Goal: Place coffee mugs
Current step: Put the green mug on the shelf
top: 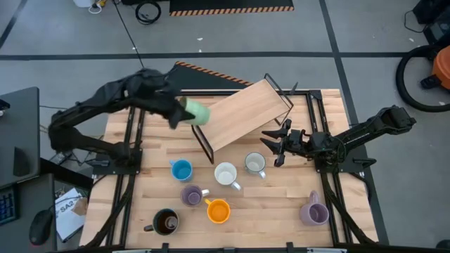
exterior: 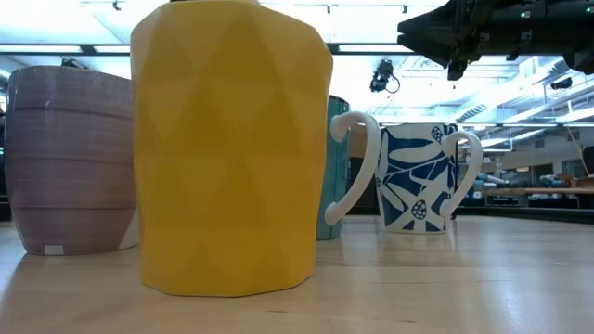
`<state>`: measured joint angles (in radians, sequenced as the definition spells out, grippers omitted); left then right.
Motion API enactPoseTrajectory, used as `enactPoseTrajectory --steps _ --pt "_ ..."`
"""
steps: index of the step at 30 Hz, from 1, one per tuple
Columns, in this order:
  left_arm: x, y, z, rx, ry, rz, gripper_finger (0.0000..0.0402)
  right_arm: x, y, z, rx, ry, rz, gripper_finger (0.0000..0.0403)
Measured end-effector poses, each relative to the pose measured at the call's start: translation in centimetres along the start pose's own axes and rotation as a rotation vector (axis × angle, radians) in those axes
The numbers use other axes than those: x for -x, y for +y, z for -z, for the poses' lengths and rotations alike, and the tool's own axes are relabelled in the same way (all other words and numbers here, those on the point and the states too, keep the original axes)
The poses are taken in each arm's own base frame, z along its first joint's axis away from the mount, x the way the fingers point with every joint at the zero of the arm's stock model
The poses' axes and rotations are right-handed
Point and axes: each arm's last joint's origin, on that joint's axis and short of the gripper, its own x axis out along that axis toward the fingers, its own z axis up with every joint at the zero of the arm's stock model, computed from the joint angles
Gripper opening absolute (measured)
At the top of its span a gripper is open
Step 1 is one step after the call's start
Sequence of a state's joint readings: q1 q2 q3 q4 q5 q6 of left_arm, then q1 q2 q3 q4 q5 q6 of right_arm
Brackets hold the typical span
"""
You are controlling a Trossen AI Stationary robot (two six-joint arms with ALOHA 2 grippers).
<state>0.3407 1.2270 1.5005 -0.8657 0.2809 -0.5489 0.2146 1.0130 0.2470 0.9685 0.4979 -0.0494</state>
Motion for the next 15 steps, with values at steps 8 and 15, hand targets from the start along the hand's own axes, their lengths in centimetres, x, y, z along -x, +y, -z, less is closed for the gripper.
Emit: enactPoseTrajectory --steps 8,15 --pt "-5.2 3.8 -2.3 0.178 0.126 0.030 0.0029 0.0 0.0 0.1 -0.002 0.013 0.006 0.0138" --pt "-7.8 4.6 -2.2 0.049 0.201 0.050 0.0029 0.0 0.0 0.1 -0.018 0.011 0.007 0.0138"
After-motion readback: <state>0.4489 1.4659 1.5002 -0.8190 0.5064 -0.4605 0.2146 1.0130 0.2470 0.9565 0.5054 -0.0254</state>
